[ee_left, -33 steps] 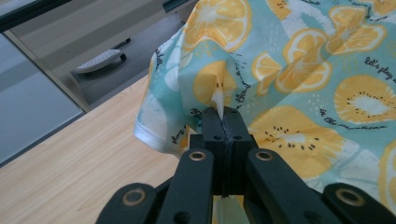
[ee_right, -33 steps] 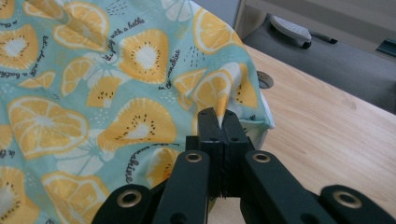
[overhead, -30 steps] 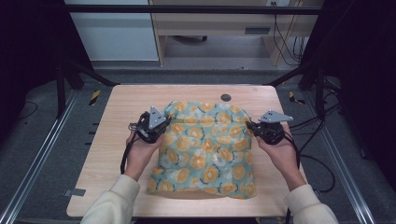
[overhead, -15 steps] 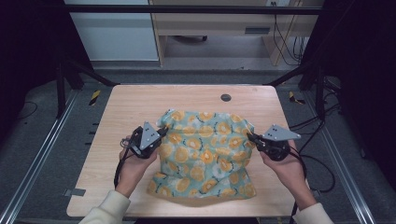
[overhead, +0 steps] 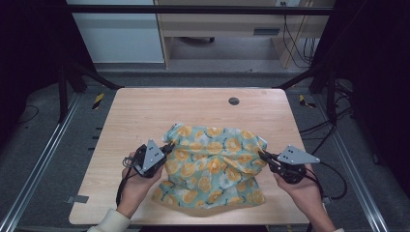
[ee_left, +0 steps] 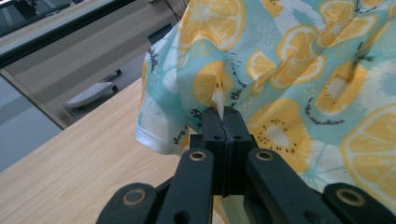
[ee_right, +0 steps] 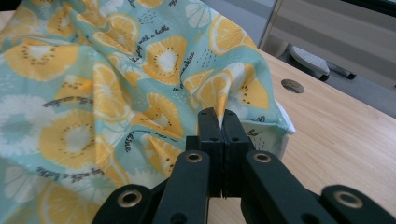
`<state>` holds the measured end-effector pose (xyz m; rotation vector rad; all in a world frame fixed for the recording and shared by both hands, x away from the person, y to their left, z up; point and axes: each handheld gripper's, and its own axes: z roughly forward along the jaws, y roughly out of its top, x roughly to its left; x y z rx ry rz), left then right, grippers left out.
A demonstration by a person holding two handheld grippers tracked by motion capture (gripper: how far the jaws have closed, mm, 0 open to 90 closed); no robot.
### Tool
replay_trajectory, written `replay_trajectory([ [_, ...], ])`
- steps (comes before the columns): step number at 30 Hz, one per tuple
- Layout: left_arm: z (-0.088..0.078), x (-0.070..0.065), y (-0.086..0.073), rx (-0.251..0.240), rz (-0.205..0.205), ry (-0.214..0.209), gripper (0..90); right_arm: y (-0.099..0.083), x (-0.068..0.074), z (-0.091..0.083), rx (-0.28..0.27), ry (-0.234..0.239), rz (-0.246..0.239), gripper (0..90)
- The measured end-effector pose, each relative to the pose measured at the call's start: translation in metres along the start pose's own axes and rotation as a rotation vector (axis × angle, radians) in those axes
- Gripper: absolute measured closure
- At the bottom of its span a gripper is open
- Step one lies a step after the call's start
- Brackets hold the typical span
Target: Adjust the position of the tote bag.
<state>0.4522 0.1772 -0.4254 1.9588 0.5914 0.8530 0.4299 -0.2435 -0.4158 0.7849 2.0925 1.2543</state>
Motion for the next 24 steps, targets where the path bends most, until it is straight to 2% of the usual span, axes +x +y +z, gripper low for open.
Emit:
replay_trajectory([
  [12,-0.023,-0.018,-0.014,-0.007,0.013,-0.051,90.0,-0.013,0.019,-0.016,-0.006,0.029,0.003,89.1],
  [14,-0.025,-0.018,-0.017,-0.012,-0.008,-0.073,90.0,-0.015,0.022,-0.018,-0.006,0.035,0.003,88.8],
  [20,-0.026,-0.023,-0.022,-0.003,-0.018,-0.121,89.8,-0.024,0.028,-0.021,0.009,0.061,0.006,85.6],
  [24,-0.024,-0.025,-0.022,0.001,-0.005,-0.131,89.9,-0.024,0.029,-0.020,0.012,0.071,0.011,81.6],
])
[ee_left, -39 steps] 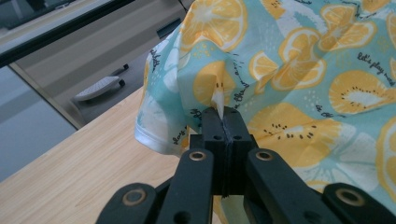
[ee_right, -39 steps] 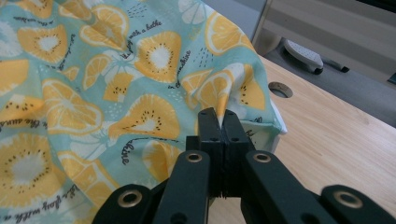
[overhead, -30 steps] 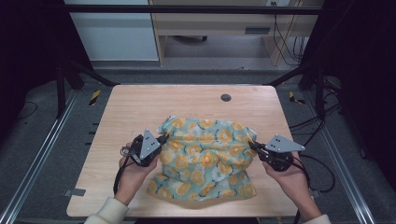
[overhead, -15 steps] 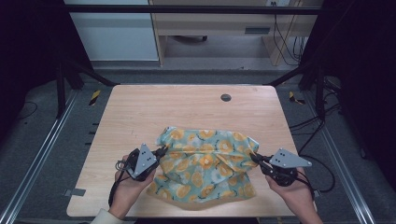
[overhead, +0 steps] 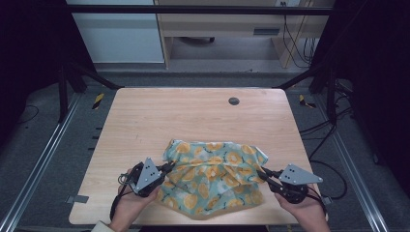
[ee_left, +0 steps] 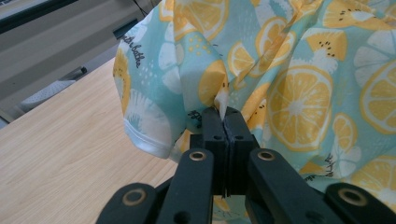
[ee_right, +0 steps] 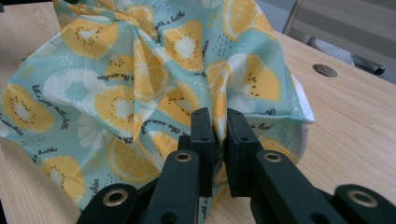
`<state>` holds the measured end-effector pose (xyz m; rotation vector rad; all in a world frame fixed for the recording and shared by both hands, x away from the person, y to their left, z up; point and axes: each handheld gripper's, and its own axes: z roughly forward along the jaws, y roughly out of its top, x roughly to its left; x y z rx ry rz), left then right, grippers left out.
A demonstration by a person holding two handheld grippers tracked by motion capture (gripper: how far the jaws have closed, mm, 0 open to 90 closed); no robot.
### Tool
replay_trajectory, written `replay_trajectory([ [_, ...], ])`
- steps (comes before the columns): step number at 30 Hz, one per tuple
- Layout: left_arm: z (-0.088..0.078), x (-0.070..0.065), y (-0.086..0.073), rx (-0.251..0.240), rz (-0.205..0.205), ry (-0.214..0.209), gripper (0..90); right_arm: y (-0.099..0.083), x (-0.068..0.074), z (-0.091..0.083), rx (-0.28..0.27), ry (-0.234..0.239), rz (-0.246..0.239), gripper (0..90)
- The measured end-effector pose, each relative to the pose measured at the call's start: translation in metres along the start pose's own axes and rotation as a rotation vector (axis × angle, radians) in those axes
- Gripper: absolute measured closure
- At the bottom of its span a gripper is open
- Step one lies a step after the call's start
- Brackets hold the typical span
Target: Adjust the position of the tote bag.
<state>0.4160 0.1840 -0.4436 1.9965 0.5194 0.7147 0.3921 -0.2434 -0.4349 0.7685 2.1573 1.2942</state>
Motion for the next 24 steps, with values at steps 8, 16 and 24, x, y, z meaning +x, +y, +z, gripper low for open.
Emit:
replay_trajectory([
  [8,0.001,0.000,0.000,-0.002,-0.001,-0.005,90.0,0.003,-0.003,0.003,0.004,-0.001,0.020,73.2],
  [16,0.001,0.001,0.001,0.000,0.007,-0.008,90.0,0.005,-0.010,0.003,0.015,-0.021,0.067,61.1],
  [24,0.002,0.002,0.000,0.003,0.006,-0.012,90.0,0.011,-0.022,0.002,0.034,-0.039,0.120,47.0],
])
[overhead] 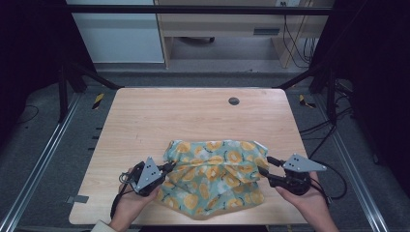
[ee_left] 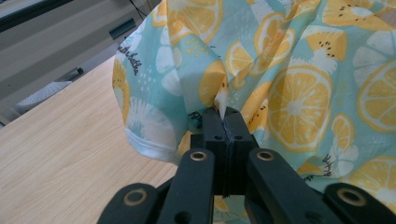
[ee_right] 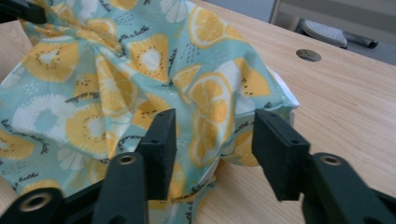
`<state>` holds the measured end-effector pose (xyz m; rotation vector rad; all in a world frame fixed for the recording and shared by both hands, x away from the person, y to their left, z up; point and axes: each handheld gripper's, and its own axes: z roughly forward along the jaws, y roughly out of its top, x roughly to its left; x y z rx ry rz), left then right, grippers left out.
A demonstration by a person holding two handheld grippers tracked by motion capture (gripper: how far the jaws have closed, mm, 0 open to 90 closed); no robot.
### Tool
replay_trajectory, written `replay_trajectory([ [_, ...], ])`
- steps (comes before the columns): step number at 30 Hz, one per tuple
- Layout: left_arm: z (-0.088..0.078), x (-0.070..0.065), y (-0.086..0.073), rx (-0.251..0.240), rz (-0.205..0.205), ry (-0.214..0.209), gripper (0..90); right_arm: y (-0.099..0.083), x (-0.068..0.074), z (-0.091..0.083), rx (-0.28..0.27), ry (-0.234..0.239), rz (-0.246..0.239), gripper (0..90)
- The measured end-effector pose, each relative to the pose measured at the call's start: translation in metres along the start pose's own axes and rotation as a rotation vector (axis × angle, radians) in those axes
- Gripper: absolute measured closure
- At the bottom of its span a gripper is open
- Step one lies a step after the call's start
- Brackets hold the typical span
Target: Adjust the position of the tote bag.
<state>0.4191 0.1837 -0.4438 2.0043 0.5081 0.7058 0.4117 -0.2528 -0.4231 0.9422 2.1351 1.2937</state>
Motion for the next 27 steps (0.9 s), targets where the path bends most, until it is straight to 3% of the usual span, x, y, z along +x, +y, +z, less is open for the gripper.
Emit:
replay_trajectory([
  [5,0.000,0.001,0.000,-0.001,0.000,0.000,90.0,0.008,-0.006,0.004,0.018,0.001,0.041,34.3],
  [9,0.000,0.001,0.000,-0.001,0.001,0.000,90.0,0.015,-0.013,0.013,0.073,0.004,0.080,24.2],
  [13,0.000,0.001,0.000,-0.001,0.002,0.000,90.0,0.019,-0.018,0.021,0.111,0.028,0.099,21.9],
  [15,0.000,0.001,0.000,-0.001,0.001,-0.001,90.0,0.022,-0.020,0.025,0.122,0.035,0.109,25.7],
  [19,0.000,0.001,0.000,-0.003,-0.005,-0.004,90.0,0.026,-0.019,0.028,0.125,0.046,0.110,49.5],
  [23,-0.003,0.001,0.000,-0.012,-0.013,-0.007,90.0,0.028,-0.014,0.024,0.095,0.052,0.095,71.4],
  [27,-0.005,0.000,0.000,-0.016,-0.018,-0.012,90.0,0.030,-0.007,0.014,0.042,0.061,0.063,81.8],
])
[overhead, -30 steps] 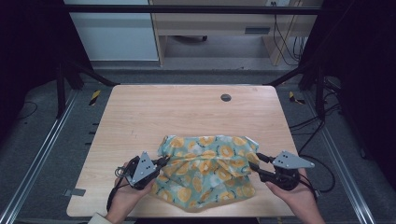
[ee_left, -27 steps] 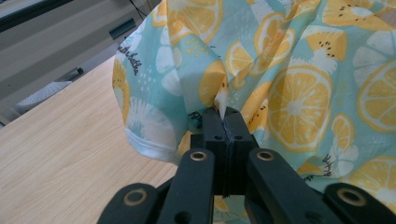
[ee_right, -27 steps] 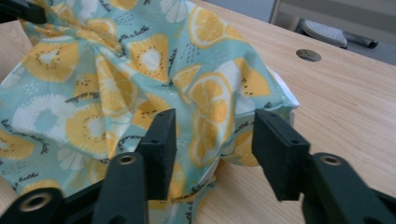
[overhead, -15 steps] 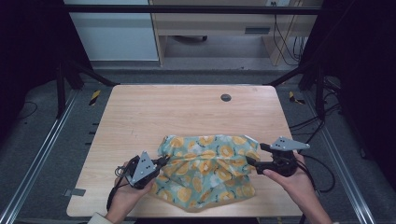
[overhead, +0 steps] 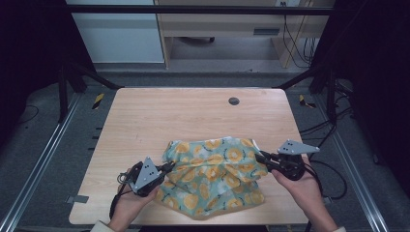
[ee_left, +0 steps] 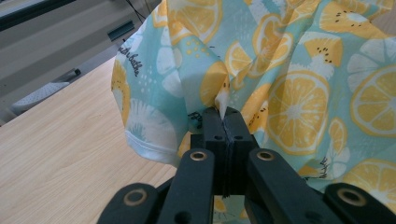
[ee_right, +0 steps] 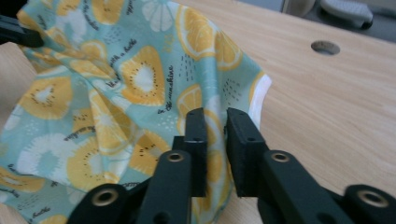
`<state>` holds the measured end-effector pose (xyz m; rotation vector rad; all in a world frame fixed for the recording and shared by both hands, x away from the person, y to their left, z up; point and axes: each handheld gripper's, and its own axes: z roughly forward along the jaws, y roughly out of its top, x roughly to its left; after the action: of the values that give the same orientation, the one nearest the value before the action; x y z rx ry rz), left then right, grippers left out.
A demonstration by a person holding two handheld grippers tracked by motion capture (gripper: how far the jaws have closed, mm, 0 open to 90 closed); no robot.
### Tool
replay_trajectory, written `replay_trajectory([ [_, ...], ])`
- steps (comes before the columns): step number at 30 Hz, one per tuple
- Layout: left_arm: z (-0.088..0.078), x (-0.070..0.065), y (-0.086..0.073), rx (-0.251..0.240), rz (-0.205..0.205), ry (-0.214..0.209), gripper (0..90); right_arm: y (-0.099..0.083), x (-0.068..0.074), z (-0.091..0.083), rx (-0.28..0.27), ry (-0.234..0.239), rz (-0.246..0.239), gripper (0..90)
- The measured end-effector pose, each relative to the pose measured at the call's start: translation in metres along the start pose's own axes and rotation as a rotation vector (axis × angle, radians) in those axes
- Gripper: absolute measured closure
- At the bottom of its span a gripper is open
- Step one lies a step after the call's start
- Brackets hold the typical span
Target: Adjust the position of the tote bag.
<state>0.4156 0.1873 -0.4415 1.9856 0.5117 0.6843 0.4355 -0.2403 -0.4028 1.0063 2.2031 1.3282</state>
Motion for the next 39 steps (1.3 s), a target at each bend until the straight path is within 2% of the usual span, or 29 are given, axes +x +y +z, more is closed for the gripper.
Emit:
replay_trajectory([
  [6,-0.005,-0.005,-0.003,0.000,-0.002,-0.018,90.0,-0.010,0.015,-0.015,-0.062,0.028,-0.076,85.1],
  [9,-0.007,-0.008,-0.005,0.011,0.005,-0.033,90.0,-0.021,0.022,-0.020,-0.066,0.055,-0.108,86.5],
  [16,-0.004,-0.018,-0.013,0.066,0.040,-0.071,90.0,-0.045,0.026,-0.020,-0.049,0.110,-0.118,87.8],
  [20,0.000,-0.022,-0.017,0.107,0.083,-0.091,90.0,-0.056,0.026,-0.016,-0.020,0.143,-0.114,88.2],
  [27,0.007,-0.025,-0.021,0.162,0.123,-0.106,89.9,-0.066,0.023,-0.008,0.028,0.176,-0.127,88.2],
  [33,0.011,-0.023,-0.024,0.186,0.113,-0.110,89.7,-0.073,0.024,0.002,0.084,0.203,-0.156,87.8],
  [39,0.019,-0.022,-0.027,0.231,0.133,-0.106,89.3,-0.077,0.023,0.013,0.152,0.177,-0.195,86.6],
])
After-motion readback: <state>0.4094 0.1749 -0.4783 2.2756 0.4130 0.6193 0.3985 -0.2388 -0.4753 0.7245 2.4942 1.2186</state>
